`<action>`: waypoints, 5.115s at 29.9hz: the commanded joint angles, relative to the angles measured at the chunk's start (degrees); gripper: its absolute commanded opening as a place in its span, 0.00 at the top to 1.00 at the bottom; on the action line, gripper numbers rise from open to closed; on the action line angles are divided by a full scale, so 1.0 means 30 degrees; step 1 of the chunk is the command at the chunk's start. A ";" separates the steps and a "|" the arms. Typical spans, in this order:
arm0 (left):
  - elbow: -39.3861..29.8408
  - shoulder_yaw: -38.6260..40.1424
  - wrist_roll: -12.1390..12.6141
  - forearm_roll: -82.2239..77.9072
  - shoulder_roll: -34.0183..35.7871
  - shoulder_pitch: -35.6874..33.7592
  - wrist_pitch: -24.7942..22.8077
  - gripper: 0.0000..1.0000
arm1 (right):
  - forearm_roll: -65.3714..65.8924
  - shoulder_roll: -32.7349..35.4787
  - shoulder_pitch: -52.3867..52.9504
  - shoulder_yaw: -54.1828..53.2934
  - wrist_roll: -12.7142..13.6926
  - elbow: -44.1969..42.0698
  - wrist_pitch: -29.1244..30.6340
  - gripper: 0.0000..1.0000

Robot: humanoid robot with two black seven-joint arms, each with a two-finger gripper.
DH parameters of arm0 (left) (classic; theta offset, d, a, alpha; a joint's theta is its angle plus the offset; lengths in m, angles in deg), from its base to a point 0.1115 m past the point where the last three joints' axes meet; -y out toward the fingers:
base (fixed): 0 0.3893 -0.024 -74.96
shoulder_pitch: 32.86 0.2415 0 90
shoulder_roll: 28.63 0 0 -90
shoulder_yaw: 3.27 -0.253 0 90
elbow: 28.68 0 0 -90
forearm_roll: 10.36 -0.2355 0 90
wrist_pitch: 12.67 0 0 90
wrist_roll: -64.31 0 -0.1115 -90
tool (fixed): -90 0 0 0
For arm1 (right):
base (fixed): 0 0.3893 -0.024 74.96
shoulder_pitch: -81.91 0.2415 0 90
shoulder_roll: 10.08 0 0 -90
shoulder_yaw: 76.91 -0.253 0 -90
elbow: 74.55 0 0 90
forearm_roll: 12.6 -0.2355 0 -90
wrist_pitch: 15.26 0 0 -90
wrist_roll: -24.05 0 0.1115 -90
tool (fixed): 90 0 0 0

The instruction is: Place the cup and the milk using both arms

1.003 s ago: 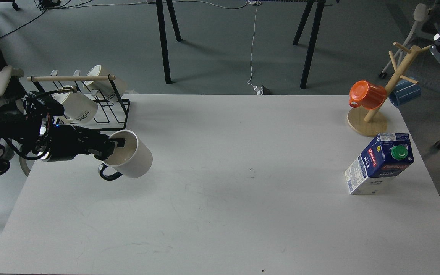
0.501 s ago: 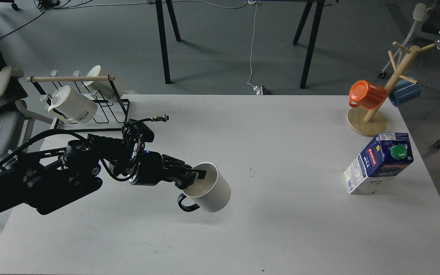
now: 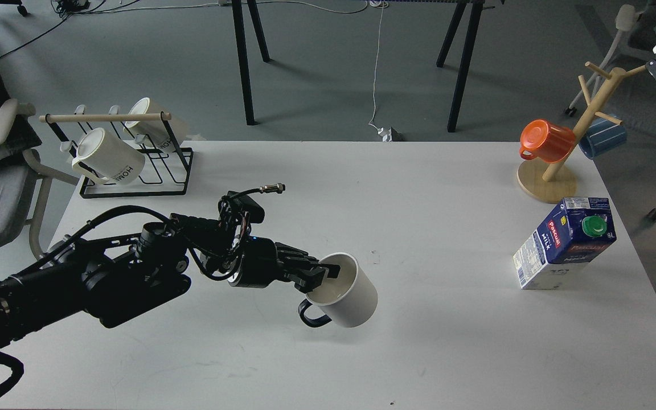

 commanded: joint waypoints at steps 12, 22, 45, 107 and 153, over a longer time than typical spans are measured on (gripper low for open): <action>0.1572 -0.0030 0.0000 0.0026 -0.0673 0.0498 0.1141 0.83 | 0.0001 -0.0012 0.0037 -0.0002 -0.0012 0.0003 0.0000 0.01; 0.1485 -0.0030 0.0000 0.0085 -0.0409 0.0527 0.1024 0.72 | 0.0001 0.0017 -0.0080 -0.0031 -0.0012 0.0003 0.0000 0.01; 0.0078 0.5119 0.0000 0.8868 0.3660 -0.0147 -0.4062 0.12 | -0.0058 0.0281 0.0066 -0.0237 -0.0042 0.0237 0.0000 0.01; 0.3389 0.8554 0.0000 2.8796 0.8263 0.2284 -0.4062 0.10 | -1.7431 0.4707 -0.9426 1.2099 -0.1036 1.5150 0.0000 0.01; 0.3389 0.8554 0.0000 2.8474 0.8146 0.3515 -0.4062 0.08 | -1.7050 0.4470 -1.0274 0.8729 -0.1360 1.4417 0.0000 0.01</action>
